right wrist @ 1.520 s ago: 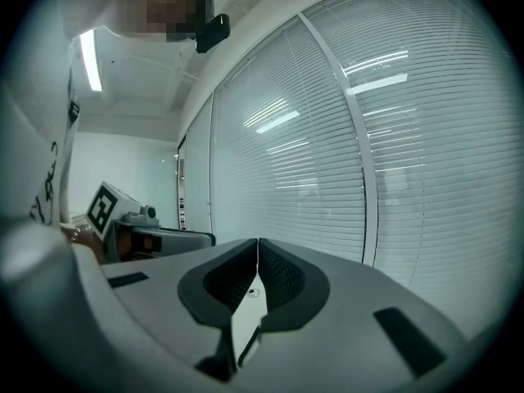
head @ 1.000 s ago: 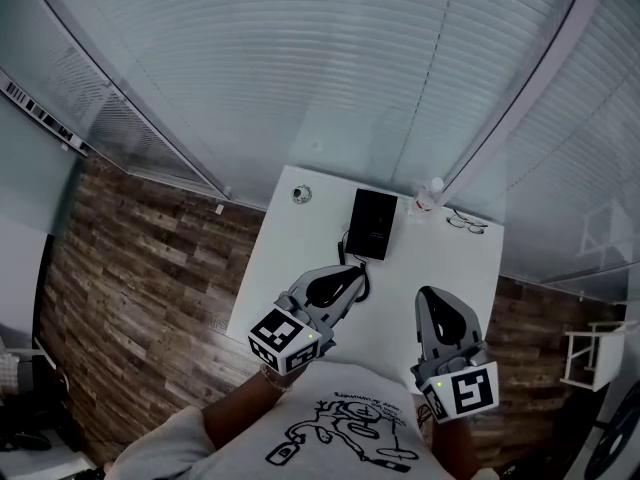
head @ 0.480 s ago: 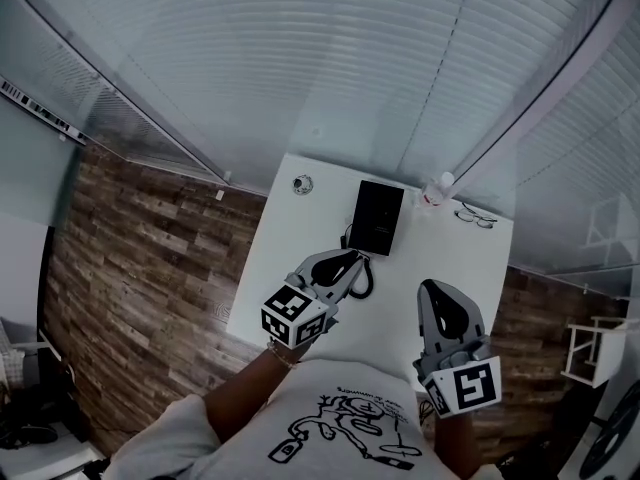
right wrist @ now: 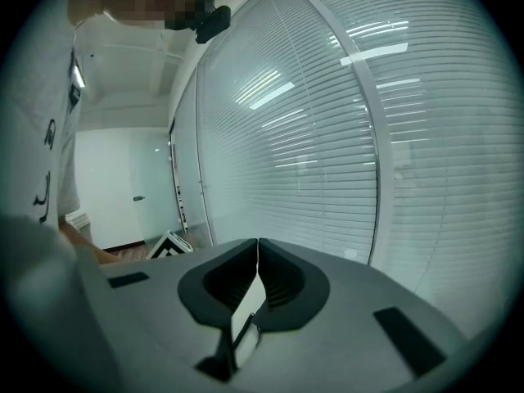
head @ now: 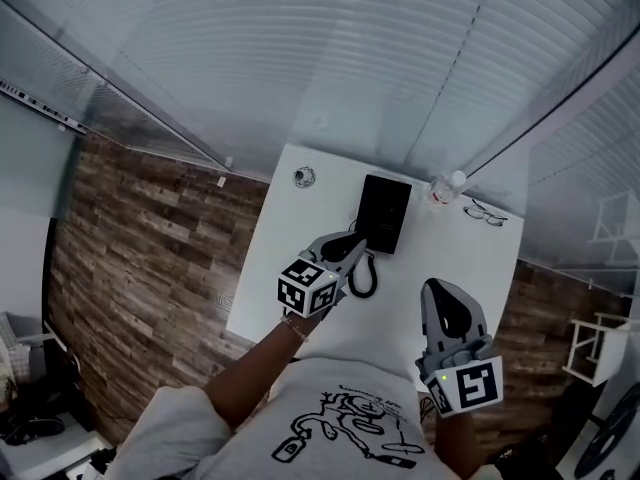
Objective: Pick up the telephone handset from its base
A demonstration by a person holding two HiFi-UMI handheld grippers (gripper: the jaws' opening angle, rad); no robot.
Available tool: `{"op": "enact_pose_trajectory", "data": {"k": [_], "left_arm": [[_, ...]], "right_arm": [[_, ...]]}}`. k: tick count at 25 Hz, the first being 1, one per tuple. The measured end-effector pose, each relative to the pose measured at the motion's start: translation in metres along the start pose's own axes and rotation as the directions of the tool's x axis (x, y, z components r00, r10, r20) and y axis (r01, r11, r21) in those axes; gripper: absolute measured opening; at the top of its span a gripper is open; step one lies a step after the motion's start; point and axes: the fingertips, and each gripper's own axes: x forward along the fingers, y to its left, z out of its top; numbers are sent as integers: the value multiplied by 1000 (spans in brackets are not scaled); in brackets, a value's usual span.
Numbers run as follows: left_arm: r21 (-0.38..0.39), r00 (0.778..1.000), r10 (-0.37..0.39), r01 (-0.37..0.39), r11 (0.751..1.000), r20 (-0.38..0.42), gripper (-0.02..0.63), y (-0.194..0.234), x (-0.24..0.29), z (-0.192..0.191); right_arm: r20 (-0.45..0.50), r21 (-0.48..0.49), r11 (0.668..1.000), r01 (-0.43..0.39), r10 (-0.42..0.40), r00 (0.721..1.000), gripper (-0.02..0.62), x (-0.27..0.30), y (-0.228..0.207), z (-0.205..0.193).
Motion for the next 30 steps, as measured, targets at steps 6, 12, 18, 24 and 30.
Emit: {"op": "enact_pose_trajectory", "data": {"k": [6, 12, 18, 24, 30], "left_arm": [[-9, 999, 22, -22, 1000, -31, 26, 28, 31, -9], [-40, 995, 44, -48, 998, -86, 81, 62, 66, -31], [-57, 988, 86, -93, 994, -128, 152, 92, 89, -46], [-106, 983, 57, -77, 991, -174, 187, 106, 106, -66], [-180, 987, -12, -17, 983, -158, 189, 107, 116, -73]], "right_arm": [[-38, 27, 1000, 8, -7, 999, 6, 9, -11, -13], [-56, 48, 999, 0, 3, 998, 6, 19, -17, -21], [-71, 67, 998, 7, -2, 998, 6, 22, -23, -27], [-93, 81, 997, 6, 1, 996, 6, 26, -28, -36], [-108, 95, 995, 12, -2, 994, 6, 28, -31, -42]]}}
